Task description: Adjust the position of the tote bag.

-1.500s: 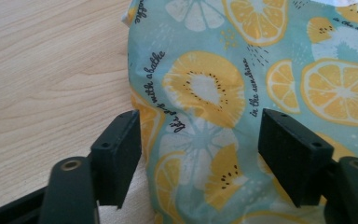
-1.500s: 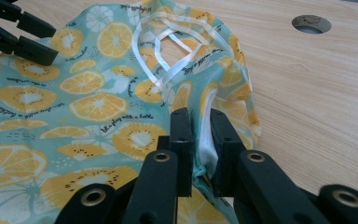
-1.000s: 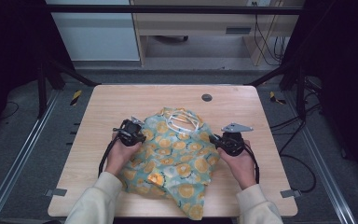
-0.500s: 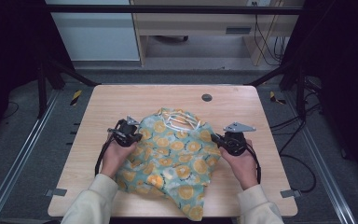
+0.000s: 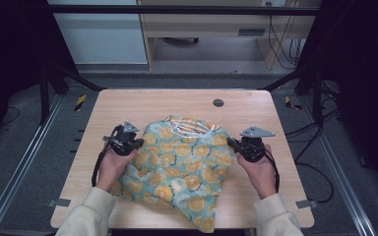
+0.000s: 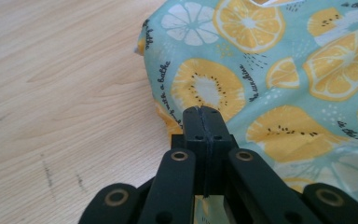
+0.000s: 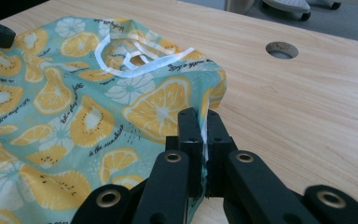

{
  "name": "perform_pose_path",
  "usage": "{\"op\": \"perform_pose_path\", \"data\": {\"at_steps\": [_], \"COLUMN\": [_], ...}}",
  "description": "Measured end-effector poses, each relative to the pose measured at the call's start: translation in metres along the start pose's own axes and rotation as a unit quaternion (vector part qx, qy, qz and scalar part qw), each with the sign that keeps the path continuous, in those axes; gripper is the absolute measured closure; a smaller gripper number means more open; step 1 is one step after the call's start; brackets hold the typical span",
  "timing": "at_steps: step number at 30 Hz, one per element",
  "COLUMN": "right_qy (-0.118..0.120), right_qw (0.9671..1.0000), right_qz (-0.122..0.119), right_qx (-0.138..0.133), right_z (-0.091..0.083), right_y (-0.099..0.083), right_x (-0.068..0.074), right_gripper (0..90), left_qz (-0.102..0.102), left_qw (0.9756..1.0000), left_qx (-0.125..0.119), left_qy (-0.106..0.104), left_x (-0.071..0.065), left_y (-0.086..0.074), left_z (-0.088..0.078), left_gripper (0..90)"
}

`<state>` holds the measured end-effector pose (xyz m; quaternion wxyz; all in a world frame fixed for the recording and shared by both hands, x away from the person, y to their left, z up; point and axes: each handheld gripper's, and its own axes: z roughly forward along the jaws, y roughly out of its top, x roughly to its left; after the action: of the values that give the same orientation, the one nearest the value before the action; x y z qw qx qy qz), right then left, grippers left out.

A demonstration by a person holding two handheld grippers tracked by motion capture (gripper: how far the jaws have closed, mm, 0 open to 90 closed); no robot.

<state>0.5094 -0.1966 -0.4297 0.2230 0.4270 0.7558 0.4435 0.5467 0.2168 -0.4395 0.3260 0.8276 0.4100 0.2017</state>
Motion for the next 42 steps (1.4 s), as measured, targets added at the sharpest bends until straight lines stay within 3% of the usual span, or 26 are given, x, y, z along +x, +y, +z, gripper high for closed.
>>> {"op": "perform_pose_path", "data": {"at_steps": [9,17,25,32,35,40,42], "right_qy": [-0.006,-0.012,-0.007,0.006,0.010,0.013,0.017], "right_qw": [0.9996,0.9992,0.9996,0.9986,0.9971,0.9960,0.9949], "right_qz": [-0.024,-0.038,-0.025,-0.030,-0.043,-0.046,-0.052], "right_qx": [-0.011,-0.006,-0.008,-0.042,-0.062,-0.075,-0.085], "right_z": [-0.007,0.001,0.010,-0.009,-0.027,-0.041,-0.052], "right_y": [0.023,0.039,0.049,0.052,0.051,0.045,0.038], "right_x": [0.000,-0.011,-0.019,-0.011,-0.003,0.004,0.011], "right_gripper": [88.9,88.9,88.9,88.9,88.9,88.9,88.9], "left_qz": [0.014,0.013,0.015,0.020,0.025,0.036,0.031], "left_qw": [0.9993,0.9988,0.9979,0.9964,0.9952,0.9927,0.9901], "left_qx": [-0.033,-0.043,-0.061,-0.081,-0.093,-0.112,-0.135], "left_qy": [0.014,0.019,0.019,0.015,0.018,0.025,0.024], "left_x": [0.001,0.005,0.006,0.002,-0.002,-0.009,-0.013], "left_y": [0.012,0.023,0.025,0.018,0.016,0.014,0.007], "left_z": [-0.025,-0.029,-0.032,-0.048,-0.061,-0.077,-0.089], "left_gripper": [90.0,90.0,90.0,90.0,90.0,90.0,90.0]}}
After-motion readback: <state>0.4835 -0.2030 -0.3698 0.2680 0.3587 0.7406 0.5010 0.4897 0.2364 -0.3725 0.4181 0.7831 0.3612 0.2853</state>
